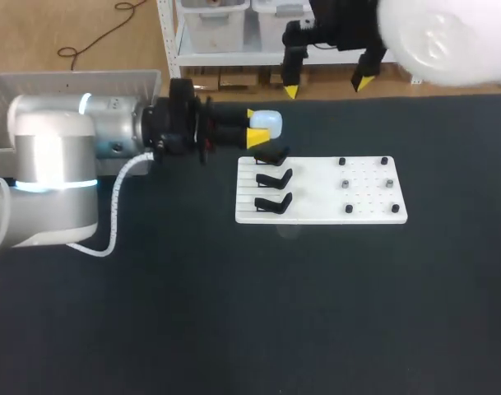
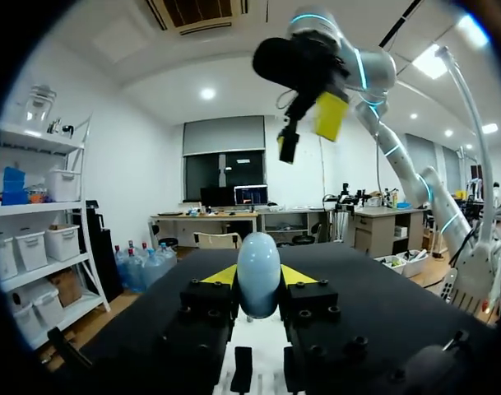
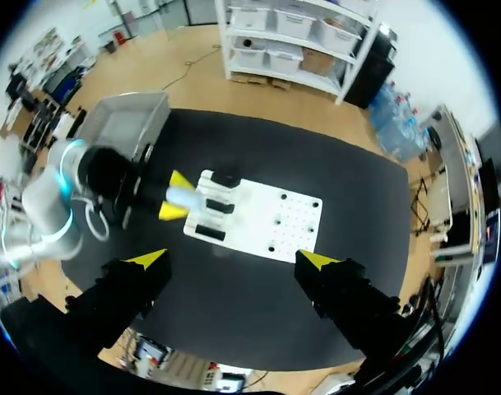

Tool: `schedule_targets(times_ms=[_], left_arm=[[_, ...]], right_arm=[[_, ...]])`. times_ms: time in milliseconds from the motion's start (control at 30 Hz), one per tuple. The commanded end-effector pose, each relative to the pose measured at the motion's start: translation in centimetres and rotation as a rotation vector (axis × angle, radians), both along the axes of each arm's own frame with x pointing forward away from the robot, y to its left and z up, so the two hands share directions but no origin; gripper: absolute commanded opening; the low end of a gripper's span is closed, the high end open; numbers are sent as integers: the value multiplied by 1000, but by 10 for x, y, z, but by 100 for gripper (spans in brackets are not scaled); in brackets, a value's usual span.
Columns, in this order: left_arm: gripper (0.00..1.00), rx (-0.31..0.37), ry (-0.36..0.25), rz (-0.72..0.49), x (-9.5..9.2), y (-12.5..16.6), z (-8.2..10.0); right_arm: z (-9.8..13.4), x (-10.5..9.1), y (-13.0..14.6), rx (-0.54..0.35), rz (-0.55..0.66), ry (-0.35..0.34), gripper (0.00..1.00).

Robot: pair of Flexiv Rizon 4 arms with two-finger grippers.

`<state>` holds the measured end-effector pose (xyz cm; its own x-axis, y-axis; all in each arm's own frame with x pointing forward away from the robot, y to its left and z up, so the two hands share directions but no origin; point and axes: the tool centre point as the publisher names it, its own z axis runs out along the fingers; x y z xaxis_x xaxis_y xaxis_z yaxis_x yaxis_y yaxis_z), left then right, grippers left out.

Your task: Pick up each earbud case from the left stands, insert the matching earbuds, close the lid, and place the case in the box.

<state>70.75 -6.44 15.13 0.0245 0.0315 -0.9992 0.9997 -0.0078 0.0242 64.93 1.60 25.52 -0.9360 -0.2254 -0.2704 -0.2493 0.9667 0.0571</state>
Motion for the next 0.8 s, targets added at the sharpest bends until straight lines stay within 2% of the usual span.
schedule_targets(times_ms=[33,133,300,400,633,733,767,800], left_arm=[[0,45,27,72,-15,15,23],[0,47,48,113,-16,26,33],[0,66,22,169,-9,48,54],[0,51,25,261,9,70,67],[0,75,0,503,55,132,89],[0,128,-29,588,72,161,91],[0,138,-19,620,79,171,88],[0,177,-32,644,88,183,82]], right_arm=[[-2,-24,-5,57,41,-206,100],[-5,-23,-1,57,74,-198,100],[-10,-19,-1,70,84,-182,100],[-10,-19,-1,70,84,-182,100],[-10,-19,-1,70,84,-182,100],[-10,-19,-1,70,84,-182,100],[-10,-19,-1,70,84,-182,100],[-10,-19,-1,70,84,-182,100]])
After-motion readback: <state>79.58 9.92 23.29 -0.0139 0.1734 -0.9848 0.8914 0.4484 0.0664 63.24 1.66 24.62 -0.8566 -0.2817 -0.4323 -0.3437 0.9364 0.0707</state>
